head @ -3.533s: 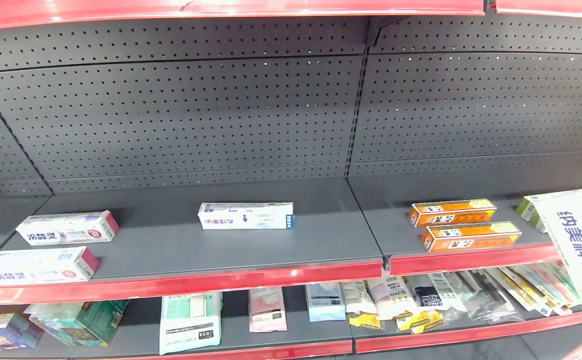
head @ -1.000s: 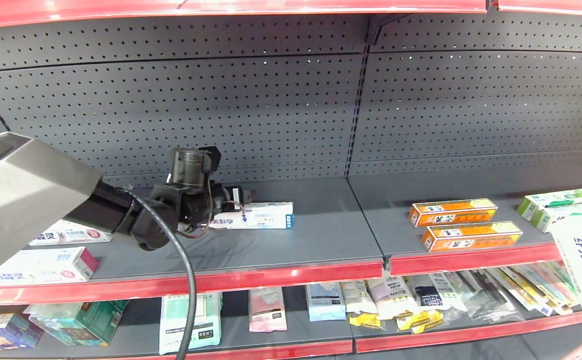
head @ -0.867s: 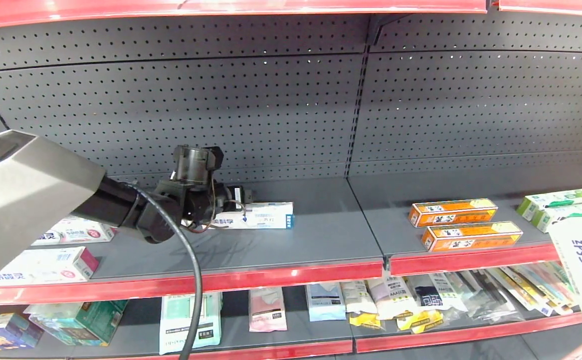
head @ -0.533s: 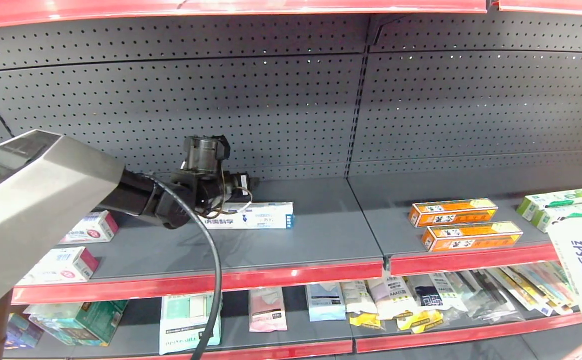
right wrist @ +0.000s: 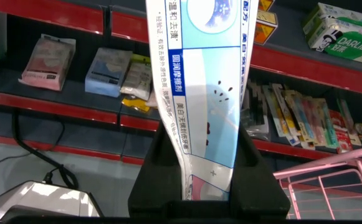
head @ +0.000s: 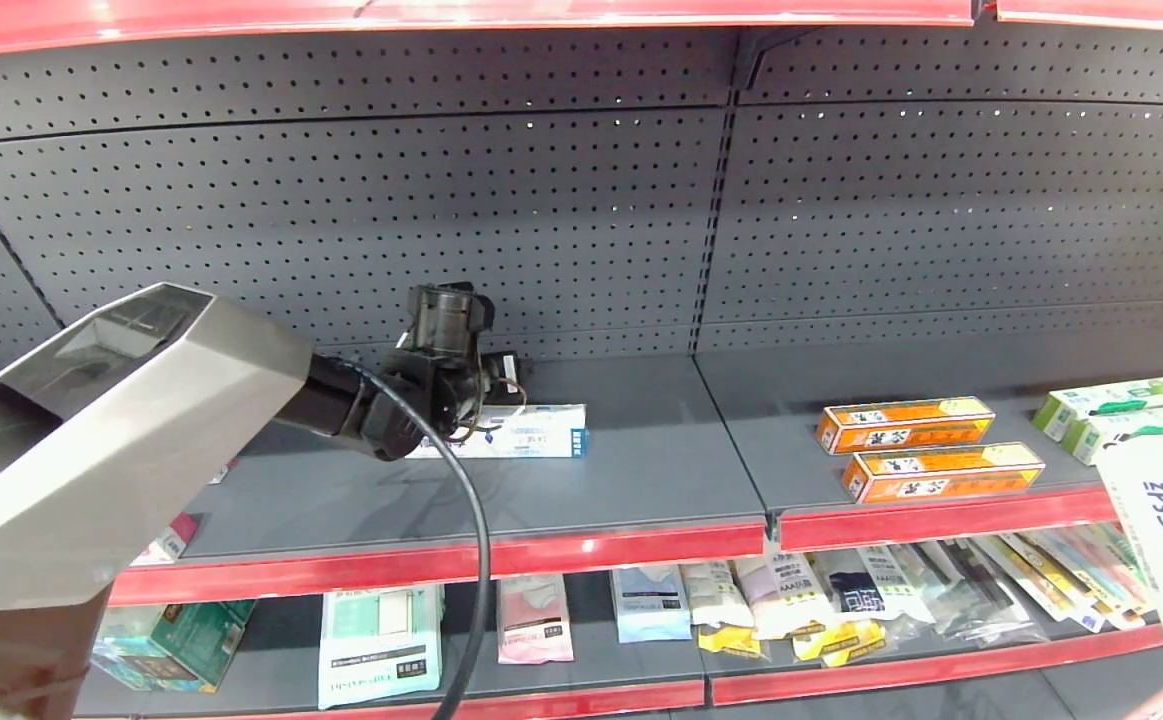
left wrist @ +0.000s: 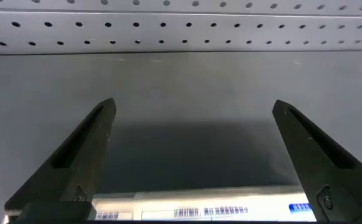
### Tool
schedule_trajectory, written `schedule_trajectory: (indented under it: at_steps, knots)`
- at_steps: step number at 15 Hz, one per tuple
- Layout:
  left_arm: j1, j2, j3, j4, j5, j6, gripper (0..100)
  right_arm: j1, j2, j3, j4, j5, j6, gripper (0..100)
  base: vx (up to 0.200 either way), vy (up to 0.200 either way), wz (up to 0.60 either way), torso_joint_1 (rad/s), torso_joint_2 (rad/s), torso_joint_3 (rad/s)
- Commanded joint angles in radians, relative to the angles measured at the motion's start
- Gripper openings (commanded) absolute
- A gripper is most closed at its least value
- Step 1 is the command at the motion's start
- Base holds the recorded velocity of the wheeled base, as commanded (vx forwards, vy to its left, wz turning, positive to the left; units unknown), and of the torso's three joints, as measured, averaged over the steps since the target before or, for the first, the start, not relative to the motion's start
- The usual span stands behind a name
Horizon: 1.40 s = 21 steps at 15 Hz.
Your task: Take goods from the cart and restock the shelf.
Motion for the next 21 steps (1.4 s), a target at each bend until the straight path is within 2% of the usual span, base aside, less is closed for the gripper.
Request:
schedule_trajectory:
  at_steps: [1,4,6,10,15,17,19,21]
  knots:
    - [-0.006,0.013,-0.010,0.010,0.003,-0.002,100,0.000,-0.002,0.000,0.000,0.000,-0.001,0,0.000,0.000,0.00,0.000,0.00,0.000]
    - [-0.006,0.025,-0.014,0.023,0.012,-0.003,100,0.000,-0.002,0.000,0.000,0.000,-0.001,0,0.000,0.000,0.00,0.000,0.00,0.000]
    - [-0.012,0.042,-0.039,0.024,0.046,-0.022,100,0.000,-0.002,0.001,0.000,0.000,-0.001,0,0.000,0.000,0.00,0.000,0.00,0.000]
    - [-0.017,0.047,-0.048,0.055,0.047,-0.023,100,0.000,-0.004,0.001,0.000,0.000,-0.001,0,0.000,0.000,0.00,0.000,0.00,0.000]
    - [-0.017,0.080,-0.110,0.095,0.052,-0.025,100,0.000,-0.002,0.003,0.000,0.000,-0.001,0,0.000,0.000,0.00,0.000,0.00,0.000]
    - [-0.019,0.082,-0.113,0.112,0.052,-0.040,100,0.000,-0.001,0.004,0.000,0.002,-0.001,0,0.000,0.000,0.00,0.000,0.00,0.000]
    - [-0.019,0.082,-0.113,0.144,0.052,-0.071,100,0.000,-0.002,0.014,0.000,0.003,-0.001,0,0.000,0.000,0.00,0.000,0.00,0.000]
    - [-0.019,0.082,-0.108,0.145,0.041,-0.074,100,0.000,-0.002,0.017,0.000,0.003,-0.001,0,0.000,0.000,0.00,0.000,0.00,0.000]
